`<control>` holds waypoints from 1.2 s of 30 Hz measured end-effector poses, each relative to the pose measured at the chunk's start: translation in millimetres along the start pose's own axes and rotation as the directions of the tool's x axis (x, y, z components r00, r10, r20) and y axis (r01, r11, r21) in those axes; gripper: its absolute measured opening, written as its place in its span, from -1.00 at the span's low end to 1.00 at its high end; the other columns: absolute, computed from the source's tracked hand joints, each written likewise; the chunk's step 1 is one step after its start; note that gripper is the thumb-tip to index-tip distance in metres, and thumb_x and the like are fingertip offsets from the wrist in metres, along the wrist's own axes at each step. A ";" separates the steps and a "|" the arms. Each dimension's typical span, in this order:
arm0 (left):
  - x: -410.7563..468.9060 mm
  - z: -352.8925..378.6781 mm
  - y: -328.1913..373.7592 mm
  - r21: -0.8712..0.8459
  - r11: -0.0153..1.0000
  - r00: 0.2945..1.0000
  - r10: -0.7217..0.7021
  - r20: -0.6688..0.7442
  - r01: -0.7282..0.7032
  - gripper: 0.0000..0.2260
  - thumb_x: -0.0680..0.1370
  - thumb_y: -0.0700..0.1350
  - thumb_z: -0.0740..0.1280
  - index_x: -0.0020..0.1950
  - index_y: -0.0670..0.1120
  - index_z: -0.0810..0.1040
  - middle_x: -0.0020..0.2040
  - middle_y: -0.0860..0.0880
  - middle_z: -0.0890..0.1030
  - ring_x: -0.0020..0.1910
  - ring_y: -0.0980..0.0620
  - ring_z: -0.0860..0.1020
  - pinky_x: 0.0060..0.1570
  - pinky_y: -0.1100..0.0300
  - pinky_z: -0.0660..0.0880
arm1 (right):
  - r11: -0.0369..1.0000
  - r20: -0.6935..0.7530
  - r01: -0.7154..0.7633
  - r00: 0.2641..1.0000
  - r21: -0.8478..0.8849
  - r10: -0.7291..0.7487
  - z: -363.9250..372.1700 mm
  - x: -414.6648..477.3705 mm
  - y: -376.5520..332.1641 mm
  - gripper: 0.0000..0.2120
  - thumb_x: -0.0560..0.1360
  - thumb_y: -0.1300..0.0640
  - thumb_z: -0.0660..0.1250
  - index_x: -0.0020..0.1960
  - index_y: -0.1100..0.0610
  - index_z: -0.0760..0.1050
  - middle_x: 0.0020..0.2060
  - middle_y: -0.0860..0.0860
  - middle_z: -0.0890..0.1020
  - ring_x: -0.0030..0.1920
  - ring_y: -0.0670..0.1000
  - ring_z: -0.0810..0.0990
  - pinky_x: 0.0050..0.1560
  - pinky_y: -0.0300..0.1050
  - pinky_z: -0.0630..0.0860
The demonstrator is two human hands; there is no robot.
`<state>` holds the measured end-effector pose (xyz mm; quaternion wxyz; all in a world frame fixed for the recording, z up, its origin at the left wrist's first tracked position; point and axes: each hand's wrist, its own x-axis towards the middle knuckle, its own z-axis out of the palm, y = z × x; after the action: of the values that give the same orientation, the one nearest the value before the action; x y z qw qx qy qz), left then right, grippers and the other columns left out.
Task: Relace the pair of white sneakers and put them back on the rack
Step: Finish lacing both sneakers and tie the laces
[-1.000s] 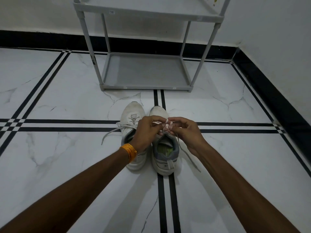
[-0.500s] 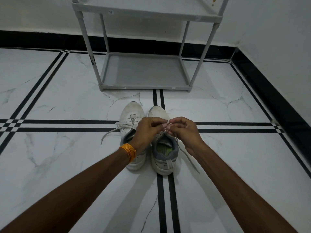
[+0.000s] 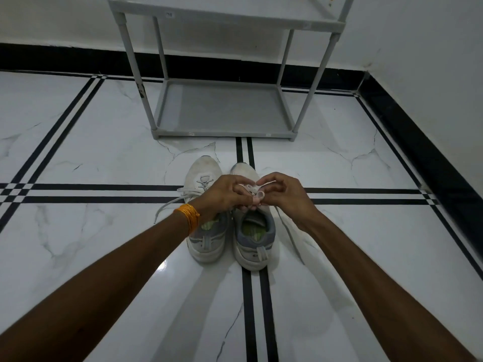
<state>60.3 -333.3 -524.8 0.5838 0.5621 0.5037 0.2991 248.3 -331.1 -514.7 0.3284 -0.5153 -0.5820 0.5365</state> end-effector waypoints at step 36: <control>-7.2 36.6 -3.3 0.810 0.548 0.841 0.524 -0.137 -0.210 -0.78 0.53 -0.22 0.35 0.18 -0.15 0.56 0.03 -0.13 0.67 -0.03 -0.11 0.63 -0.01 0.02 0.56 | 0.649 -0.142 -0.031 0.983 -0.760 -0.118 41.3 -3.0 8.3 -0.75 0.57 0.24 0.28 0.25 0.22 0.46 0.16 0.16 0.55 0.09 0.09 0.56 0.00 -0.27 0.34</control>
<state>91.2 -353.5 -531.2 0.1063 0.7836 0.5485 0.2718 212.5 -346.6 -530.7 0.1461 -0.6370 -0.7334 0.1874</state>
